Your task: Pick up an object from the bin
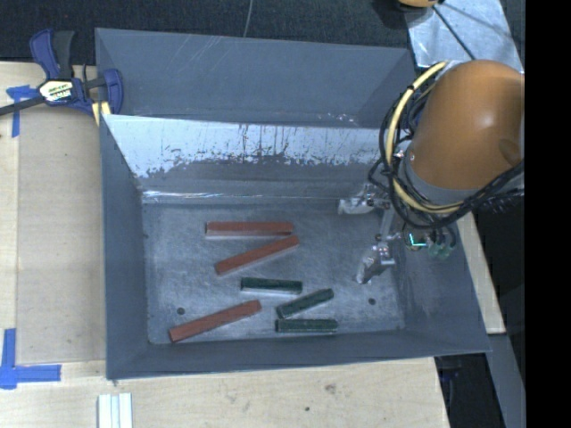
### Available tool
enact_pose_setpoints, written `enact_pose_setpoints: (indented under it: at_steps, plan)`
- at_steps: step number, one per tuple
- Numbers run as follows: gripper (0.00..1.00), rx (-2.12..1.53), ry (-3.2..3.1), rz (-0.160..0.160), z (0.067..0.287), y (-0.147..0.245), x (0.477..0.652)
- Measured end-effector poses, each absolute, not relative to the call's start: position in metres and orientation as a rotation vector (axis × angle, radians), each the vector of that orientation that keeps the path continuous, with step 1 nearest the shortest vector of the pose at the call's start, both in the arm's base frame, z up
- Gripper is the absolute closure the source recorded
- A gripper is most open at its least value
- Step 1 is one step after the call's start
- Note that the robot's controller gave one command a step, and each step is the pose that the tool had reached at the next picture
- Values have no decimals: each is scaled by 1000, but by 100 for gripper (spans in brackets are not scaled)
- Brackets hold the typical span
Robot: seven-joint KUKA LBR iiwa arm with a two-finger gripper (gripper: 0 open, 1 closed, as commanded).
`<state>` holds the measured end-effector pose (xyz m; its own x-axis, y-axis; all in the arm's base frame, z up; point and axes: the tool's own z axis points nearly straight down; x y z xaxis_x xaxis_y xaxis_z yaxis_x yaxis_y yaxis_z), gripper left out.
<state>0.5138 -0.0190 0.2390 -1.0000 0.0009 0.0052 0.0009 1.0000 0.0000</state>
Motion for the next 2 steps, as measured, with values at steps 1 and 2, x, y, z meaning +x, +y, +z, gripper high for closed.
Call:
enact_pose_setpoints:
  at_steps: [1,2]
  plan:
    - [0,-1,-3145,0,243,-19,515]
    - [0,124,-3147,1,198,1,517]
